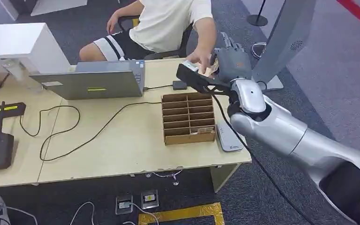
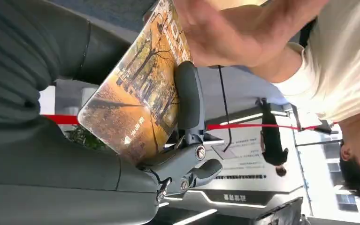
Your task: Pass the card to the sensor for recognition and then transmit it.
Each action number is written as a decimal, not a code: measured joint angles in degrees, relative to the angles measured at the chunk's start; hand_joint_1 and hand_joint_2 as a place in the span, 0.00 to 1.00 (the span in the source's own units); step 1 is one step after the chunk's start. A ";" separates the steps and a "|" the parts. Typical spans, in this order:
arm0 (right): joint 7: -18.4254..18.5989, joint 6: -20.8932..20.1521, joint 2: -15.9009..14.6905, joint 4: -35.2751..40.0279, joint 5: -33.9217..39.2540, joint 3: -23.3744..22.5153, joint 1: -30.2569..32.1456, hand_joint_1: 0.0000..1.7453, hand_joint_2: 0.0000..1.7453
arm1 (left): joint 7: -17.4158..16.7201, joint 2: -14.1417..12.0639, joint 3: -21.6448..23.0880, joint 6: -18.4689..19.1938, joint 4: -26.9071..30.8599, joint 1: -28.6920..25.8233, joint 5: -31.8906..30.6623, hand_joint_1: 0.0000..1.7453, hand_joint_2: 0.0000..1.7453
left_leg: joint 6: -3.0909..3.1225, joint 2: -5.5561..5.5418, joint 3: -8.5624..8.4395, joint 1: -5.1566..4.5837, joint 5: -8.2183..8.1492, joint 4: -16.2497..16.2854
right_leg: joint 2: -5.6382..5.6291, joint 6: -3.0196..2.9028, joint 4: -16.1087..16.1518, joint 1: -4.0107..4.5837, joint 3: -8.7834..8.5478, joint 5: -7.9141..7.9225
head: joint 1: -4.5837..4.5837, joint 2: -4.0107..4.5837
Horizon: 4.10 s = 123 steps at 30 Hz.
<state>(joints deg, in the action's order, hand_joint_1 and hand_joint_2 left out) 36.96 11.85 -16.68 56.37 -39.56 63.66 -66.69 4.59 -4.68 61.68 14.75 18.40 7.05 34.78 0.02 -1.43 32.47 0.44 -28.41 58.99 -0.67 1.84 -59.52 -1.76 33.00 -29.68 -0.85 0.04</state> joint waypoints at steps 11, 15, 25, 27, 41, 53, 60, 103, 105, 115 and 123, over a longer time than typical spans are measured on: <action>0.00 0.24 3.11 -4.46 0.24 3.77 -1.40 0.24 1.00 | 0.00 -0.09 0.02 0.00 0.13 0.28 0.00 0.00 0.00 | -0.01 0.02 -0.01 0.06 0.00 0.00 | -0.02 0.00 -0.01 0.08 0.01 0.00 | 0.00 0.00; -0.09 0.83 3.98 -5.97 0.57 5.08 -1.42 0.00 1.00 | 0.02 -0.09 0.02 0.00 0.13 0.34 -0.18 0.00 0.00 | -0.01 0.03 -0.01 0.06 0.00 0.00 | -0.02 0.00 -0.01 0.08 0.02 0.00 | 0.00 0.00; -0.11 4.37 5.23 -8.22 0.50 7.16 -1.46 0.00 1.00 | 0.04 -0.07 0.02 0.00 0.13 0.30 -0.44 0.00 0.00 | -0.01 0.02 -0.01 0.06 0.00 0.00 | -0.01 0.00 -0.01 0.08 0.01 0.00 | 0.00 0.00; -0.20 5.93 5.36 -8.35 1.03 7.36 -1.48 0.00 1.00 | 0.17 -0.04 0.02 0.00 0.13 0.30 -0.57 0.00 0.00 | -0.01 0.02 -0.02 0.06 0.00 0.00 | -0.02 0.00 -0.01 0.08 0.01 0.00 | 0.00 0.00; -7.34 15.63 3.57 -0.42 8.55 6.46 3.09 0.00 1.00 | 1.94 0.52 -0.37 0.00 0.11 -0.57 -3.98 0.00 0.00 | -0.01 0.06 -0.07 0.06 -0.01 0.01 | -0.04 -0.01 0.01 0.08 0.02 -0.01 | 0.02 0.00; -6.95 10.05 -1.35 11.08 6.16 6.59 11.01 0.00 1.00 | 1.84 0.48 -0.46 0.00 0.42 -1.10 -4.00 0.00 0.00 | -0.04 0.22 -0.10 0.06 -0.03 0.00 | -0.15 -0.03 0.02 0.08 0.01 0.00 | 0.00 0.00; -6.12 5.64 -2.75 13.22 6.19 6.68 11.99 0.00 1.00 | 1.84 0.48 -0.46 0.00 0.79 -1.17 -3.74 0.00 0.00 | -0.04 0.24 -0.11 0.06 -0.04 0.00 | -0.16 -0.03 0.02 0.08 0.02 0.01 | 0.02 0.00; -3.21 -5.03 -1.92 0.81 4.90 7.01 14.66 0.00 1.00 | -0.07 0.37 -0.11 0.00 2.71 -0.96 -2.10 0.00 0.00 | -0.05 0.23 -0.07 0.06 -0.05 -0.01 | -0.15 -0.03 0.01 0.08 0.02 0.00 | 0.00 0.00; -3.56 -4.46 -1.74 0.57 4.63 7.01 14.84 0.00 1.00 | -0.07 0.37 -0.09 0.00 2.71 -0.94 -2.12 0.00 0.00 | -0.05 0.23 -0.08 0.06 -0.05 0.00 | -0.15 -0.03 0.01 0.08 0.02 0.00 | 0.00 0.00; -5.55 -2.19 -0.78 -0.20 3.15 7.07 16.94 0.00 1.00 | -0.06 0.39 0.00 0.00 2.71 -0.97 -1.49 0.00 0.00 | -0.05 0.23 -0.07 0.06 -0.05 -0.01 | -0.14 -0.03 0.01 0.08 0.02 0.00 | 0.00 0.00; -5.88 -2.32 -0.19 -0.24 2.95 7.53 18.01 0.00 1.00 | -0.04 0.37 0.00 0.00 2.69 -0.94 -0.94 0.00 0.00 | -0.05 0.23 -0.07 0.06 -0.05 -0.01 | -0.14 -0.03 0.01 0.08 0.02 0.00 | 0.02 0.00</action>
<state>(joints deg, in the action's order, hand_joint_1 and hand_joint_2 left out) 31.08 9.53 -16.87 56.13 -36.61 71.19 -48.68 4.55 -4.31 61.68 14.75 21.09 6.11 33.83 -0.02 -1.20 32.40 0.50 -28.46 58.98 -0.81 1.80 -59.51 -1.68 33.02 -29.67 -0.83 0.04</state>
